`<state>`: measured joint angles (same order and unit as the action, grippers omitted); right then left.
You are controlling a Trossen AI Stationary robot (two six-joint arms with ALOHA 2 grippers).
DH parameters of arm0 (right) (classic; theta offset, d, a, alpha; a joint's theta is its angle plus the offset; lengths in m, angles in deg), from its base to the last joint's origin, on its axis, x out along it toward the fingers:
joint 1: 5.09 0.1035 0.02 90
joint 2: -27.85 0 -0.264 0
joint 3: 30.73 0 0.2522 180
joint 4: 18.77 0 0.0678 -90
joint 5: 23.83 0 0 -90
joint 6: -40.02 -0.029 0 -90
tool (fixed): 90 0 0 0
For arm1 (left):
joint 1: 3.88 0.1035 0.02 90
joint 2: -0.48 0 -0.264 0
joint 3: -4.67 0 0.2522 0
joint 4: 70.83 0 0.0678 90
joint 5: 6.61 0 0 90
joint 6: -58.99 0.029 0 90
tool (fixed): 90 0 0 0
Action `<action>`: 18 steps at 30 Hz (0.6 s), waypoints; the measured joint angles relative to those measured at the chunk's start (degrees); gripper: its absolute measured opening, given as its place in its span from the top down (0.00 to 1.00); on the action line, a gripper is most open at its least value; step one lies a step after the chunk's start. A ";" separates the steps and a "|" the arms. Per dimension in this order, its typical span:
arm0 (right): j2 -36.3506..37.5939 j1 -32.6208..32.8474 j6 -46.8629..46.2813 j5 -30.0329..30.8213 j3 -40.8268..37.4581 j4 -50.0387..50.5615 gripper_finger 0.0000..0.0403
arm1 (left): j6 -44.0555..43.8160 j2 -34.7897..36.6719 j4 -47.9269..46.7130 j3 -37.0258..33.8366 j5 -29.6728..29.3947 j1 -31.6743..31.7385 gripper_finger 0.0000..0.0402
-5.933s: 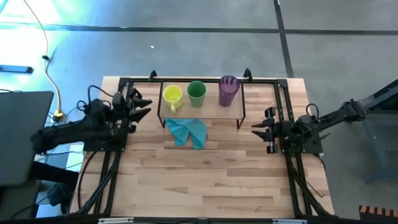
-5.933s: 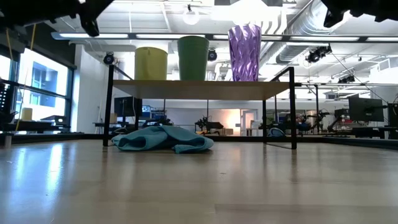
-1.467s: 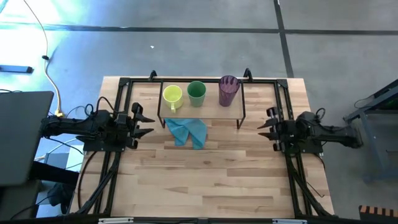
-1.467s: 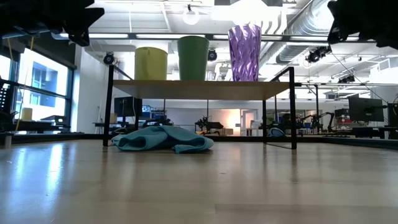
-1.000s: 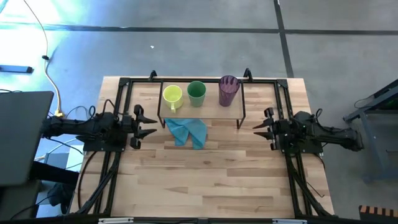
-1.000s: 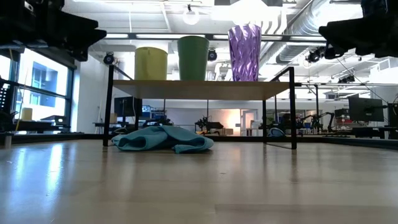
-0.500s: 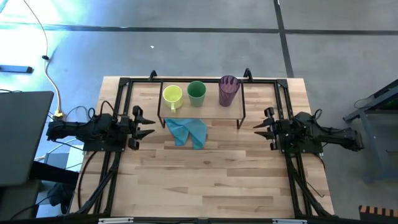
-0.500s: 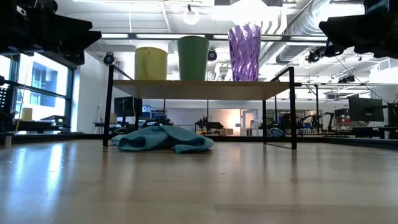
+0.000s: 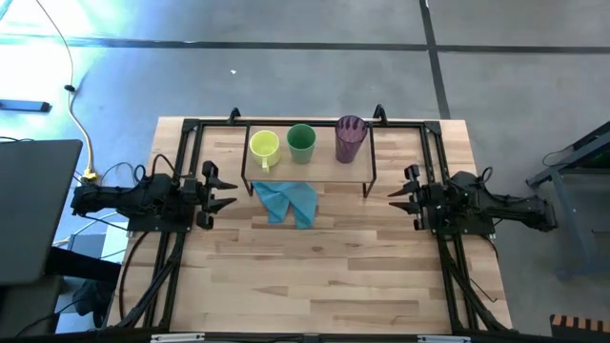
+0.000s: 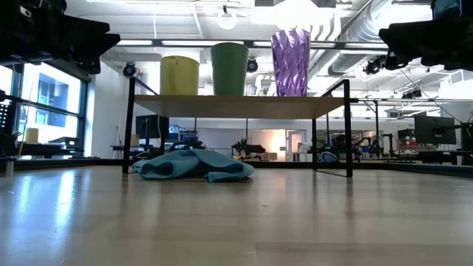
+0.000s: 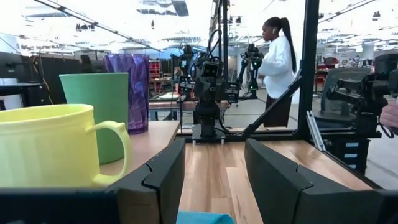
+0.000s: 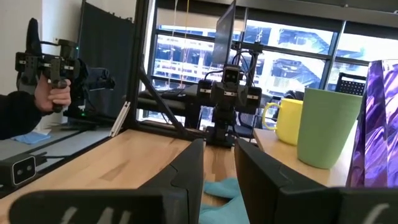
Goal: Stack small to large cups/mugs on shelf
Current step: Return to Home Position
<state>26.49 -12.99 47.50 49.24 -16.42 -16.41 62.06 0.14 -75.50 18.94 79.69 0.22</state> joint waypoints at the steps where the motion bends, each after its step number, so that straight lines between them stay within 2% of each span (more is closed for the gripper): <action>1: 0.00 0.00 0.00 0.00 0.00 0.00 0.79 | -0.10 0.00 -0.09 0.00 0.00 0.00 0.61; 18: 0.00 0.00 -0.01 0.02 -0.04 0.00 0.79 | -0.40 0.00 -7.70 0.04 0.24 0.00 0.61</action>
<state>26.49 -12.99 47.49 49.27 -16.46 -16.41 61.67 0.14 -83.20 18.98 79.93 0.22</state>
